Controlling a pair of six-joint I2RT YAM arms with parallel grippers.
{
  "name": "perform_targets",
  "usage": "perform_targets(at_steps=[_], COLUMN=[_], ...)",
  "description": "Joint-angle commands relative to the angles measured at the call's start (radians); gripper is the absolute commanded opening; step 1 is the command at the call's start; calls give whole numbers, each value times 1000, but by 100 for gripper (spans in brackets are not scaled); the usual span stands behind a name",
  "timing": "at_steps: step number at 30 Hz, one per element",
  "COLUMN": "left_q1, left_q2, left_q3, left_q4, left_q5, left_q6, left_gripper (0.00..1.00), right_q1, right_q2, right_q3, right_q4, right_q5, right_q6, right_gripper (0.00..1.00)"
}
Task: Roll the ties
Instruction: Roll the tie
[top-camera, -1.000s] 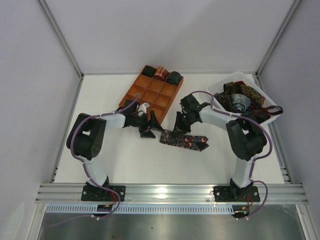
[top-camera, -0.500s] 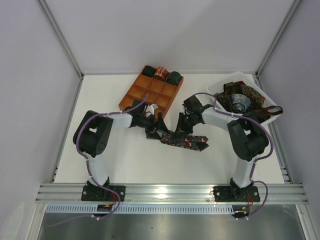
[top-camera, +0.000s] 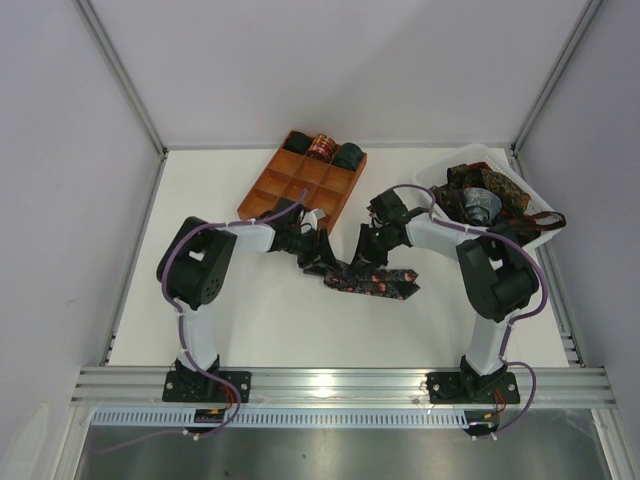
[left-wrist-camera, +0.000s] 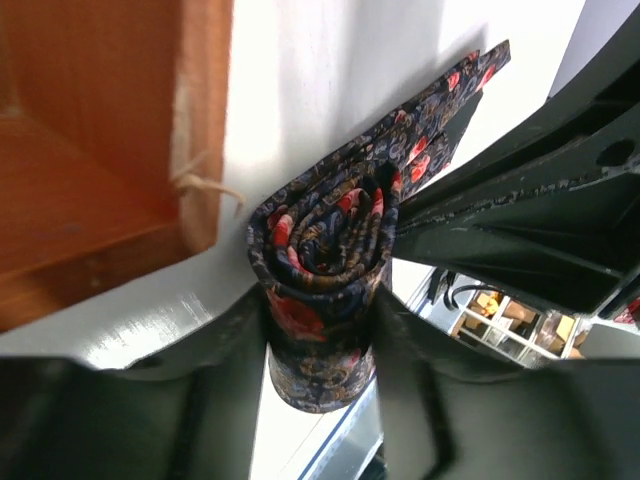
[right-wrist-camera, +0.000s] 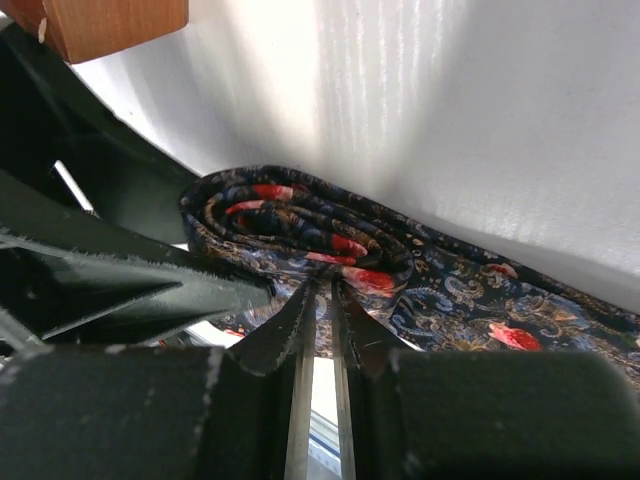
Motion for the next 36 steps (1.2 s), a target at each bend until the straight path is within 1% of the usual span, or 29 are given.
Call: perform_targets(at_steps=[1, 2, 4, 5, 7, 8, 10, 16, 17, 18, 21, 23, 24, 28, 32, 36], left_q1=[-9, -11, -12, -14, -17, -21, -29, -69, -86, -93, -138, -155, -166, -219, -264, -273], left_q2=[-7, -12, -24, -35, -40, -46, -49, -41, -37, -27, -15, -6, 2, 35, 66, 86], left_q3=[45, 55, 62, 73, 90, 107, 130, 246, 289, 309, 386, 410, 424, 490, 550, 581], left_q4=[-12, -35, -51, -70, -103, -135, -178, -375, -440, -468, -550, -569, -583, -638, -695, -721], left_q5=[-22, -32, -68, -77, -101, -121, -147, -288, -311, -359, -439, -450, -462, -508, -575, -598], left_q6=[15, 19, 25, 27, 42, 48, 65, 132, 139, 142, 133, 125, 120, 116, 114, 90], left_gripper=[42, 34, 27, 19, 12, 5, 0, 0, 0, 0, 0, 0, 0, 0, 0, 0], right_q1=[-10, -10, -10, -11, -16, -17, -28, -68, -70, -70, -67, -65, -65, -63, -62, -56], right_q2=[-46, -48, -58, -61, -71, -75, -92, -107, -109, -107, -97, -91, -86, -72, -69, -49], right_q3=[19, 19, 17, 16, 16, 16, 16, -6, -13, -21, -43, -50, -52, -55, -63, -75], right_q4=[-7, -16, -22, -30, -50, -57, -79, -97, -91, -85, -45, -28, -21, 19, 42, 45], right_q5=[-8, -5, 2, 4, 6, 9, 33, 67, 61, 55, 12, -1, -7, -48, -71, -91], right_q6=[-25, -25, -27, -27, -28, -30, -39, -59, -60, -59, -28, -16, -10, 21, 39, 44], right_gripper=[17, 17, 17, 17, 17, 17, 17, 16, 15, 15, 15, 14, 11, 6, 5, 5])
